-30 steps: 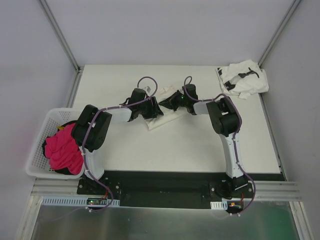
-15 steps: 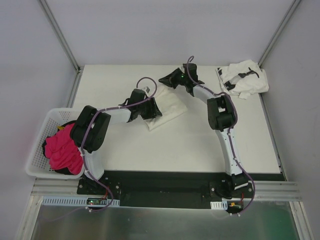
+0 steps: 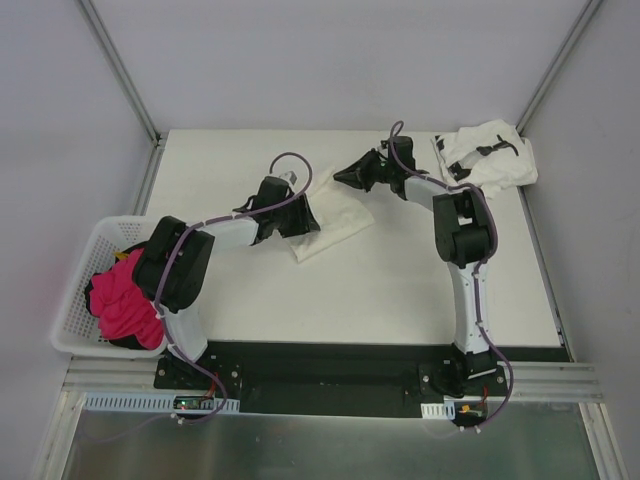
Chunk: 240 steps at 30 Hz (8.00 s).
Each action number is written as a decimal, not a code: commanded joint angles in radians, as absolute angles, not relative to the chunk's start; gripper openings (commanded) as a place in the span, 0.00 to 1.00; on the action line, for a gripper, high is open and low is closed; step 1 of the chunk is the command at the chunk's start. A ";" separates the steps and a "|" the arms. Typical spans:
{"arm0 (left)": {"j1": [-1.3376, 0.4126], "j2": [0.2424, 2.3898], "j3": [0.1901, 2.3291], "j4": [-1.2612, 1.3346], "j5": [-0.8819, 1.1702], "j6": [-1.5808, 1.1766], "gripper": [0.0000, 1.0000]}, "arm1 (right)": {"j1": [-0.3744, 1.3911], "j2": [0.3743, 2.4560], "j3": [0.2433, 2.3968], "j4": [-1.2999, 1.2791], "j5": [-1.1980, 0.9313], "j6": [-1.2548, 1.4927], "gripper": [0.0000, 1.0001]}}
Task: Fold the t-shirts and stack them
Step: Fold the long partially folded tshirt into a neat square, then smooth out wrinkles on the folded tshirt
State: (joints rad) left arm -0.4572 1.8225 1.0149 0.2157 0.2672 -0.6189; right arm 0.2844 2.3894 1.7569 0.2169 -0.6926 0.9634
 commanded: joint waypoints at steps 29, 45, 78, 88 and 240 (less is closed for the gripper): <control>-0.308 1.960 1.207 0.321 0.311 -0.598 0.45 | 0.371 2.585 1.862 0.416 -0.772 1.075 0.14; -0.307 1.930 1.118 0.350 0.301 -0.604 0.44 | 0.298 2.600 1.988 0.258 -0.654 1.040 0.14; -0.258 1.917 1.200 0.362 0.293 -0.569 0.45 | 0.417 2.548 1.979 0.279 -0.765 1.012 0.20; -0.253 1.957 1.215 0.365 0.313 -0.571 0.45 | 0.411 2.631 1.976 0.337 -0.744 1.097 0.19; -0.382 1.344 0.563 0.488 0.058 -0.799 0.50 | 0.143 2.191 1.221 0.423 -0.624 0.879 0.01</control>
State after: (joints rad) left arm -0.3908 1.3705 0.5304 0.4732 0.0521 -0.8219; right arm 0.1875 2.2391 1.2564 0.4240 -0.6773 0.8814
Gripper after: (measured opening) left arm 0.497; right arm 0.025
